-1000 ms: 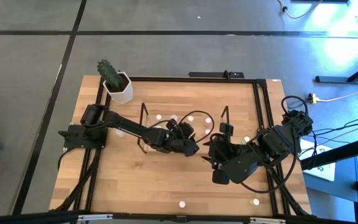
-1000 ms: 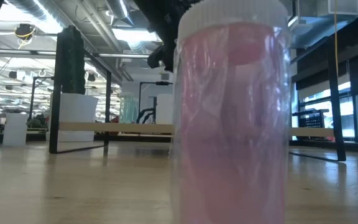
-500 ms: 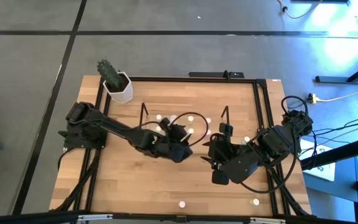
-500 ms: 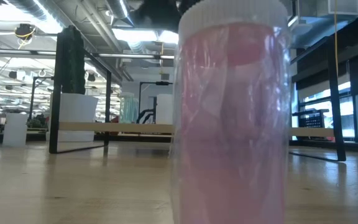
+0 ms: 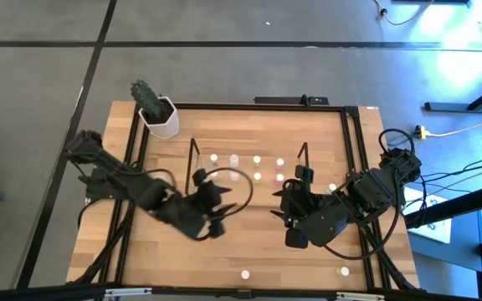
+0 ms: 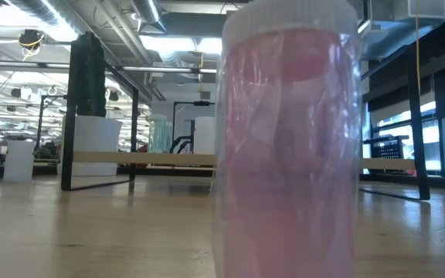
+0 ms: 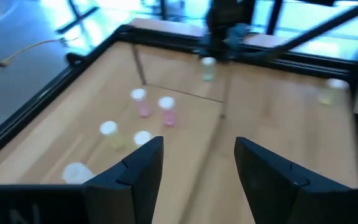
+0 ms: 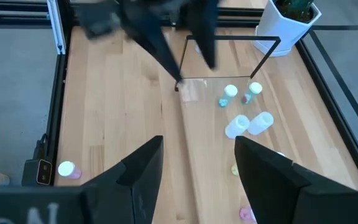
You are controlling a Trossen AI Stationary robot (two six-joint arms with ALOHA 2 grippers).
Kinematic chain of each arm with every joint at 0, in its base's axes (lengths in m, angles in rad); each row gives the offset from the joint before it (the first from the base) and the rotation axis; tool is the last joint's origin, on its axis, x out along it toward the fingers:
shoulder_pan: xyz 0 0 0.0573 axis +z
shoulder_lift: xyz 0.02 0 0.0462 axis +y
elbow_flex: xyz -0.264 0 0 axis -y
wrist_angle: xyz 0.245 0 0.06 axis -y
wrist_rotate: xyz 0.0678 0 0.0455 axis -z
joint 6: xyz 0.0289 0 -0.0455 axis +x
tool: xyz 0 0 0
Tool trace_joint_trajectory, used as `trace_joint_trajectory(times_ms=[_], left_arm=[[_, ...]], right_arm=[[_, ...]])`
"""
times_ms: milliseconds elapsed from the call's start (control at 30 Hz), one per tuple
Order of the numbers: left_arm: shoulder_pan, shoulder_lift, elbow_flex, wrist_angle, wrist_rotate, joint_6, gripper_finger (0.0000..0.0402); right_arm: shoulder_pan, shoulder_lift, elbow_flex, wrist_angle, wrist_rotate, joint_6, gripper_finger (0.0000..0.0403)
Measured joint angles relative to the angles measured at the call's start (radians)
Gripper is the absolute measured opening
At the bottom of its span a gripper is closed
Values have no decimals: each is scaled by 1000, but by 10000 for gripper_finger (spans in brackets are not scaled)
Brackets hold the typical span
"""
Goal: Pick and place medicine bottles onto shelf by color
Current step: Put the pink pill bottle aligned with the other pink pill bottles on the shelf
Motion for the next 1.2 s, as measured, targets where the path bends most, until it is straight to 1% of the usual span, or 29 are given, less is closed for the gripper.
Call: trace_joint_trajectory(times_ms=[100,267,367,567,667,733,800,833,967,1067,1167,1200], left_arm=[[-66,-32,0,-51,7,3,191],[-173,-46,0,-108,77,39,191],[-224,-44,0,-115,97,49,191],[-303,-43,0,-149,98,43,191],[-330,-43,0,-149,99,-1,191],[-341,-43,0,-150,94,-27,191],[-352,-43,0,-151,85,-41,191],[-357,-43,0,-151,81,-50,191],[-372,-42,0,-151,68,-64,191],[-374,-42,0,-151,66,-64,191],[-375,-42,0,-151,66,-64,191],[-375,-42,0,-151,66,-60,191]], right_arm=[[0,0,0,1,0,0,200],[0,0,0,5,0,0,200],[0,0,0,5,0,0,200],[0,0,0,5,0,0,200],[-1,0,0,28,10,0,200],[-5,0,0,61,-2,16,200],[-6,0,0,108,-35,22,200],[-6,0,0,122,-68,-2,200],[-5,3,-15,161,-265,-152,200],[0,4,-68,170,-388,-182,200],[-1,5,-134,176,-469,-189,200],[-1,5,-162,187,-497,-215,200]])
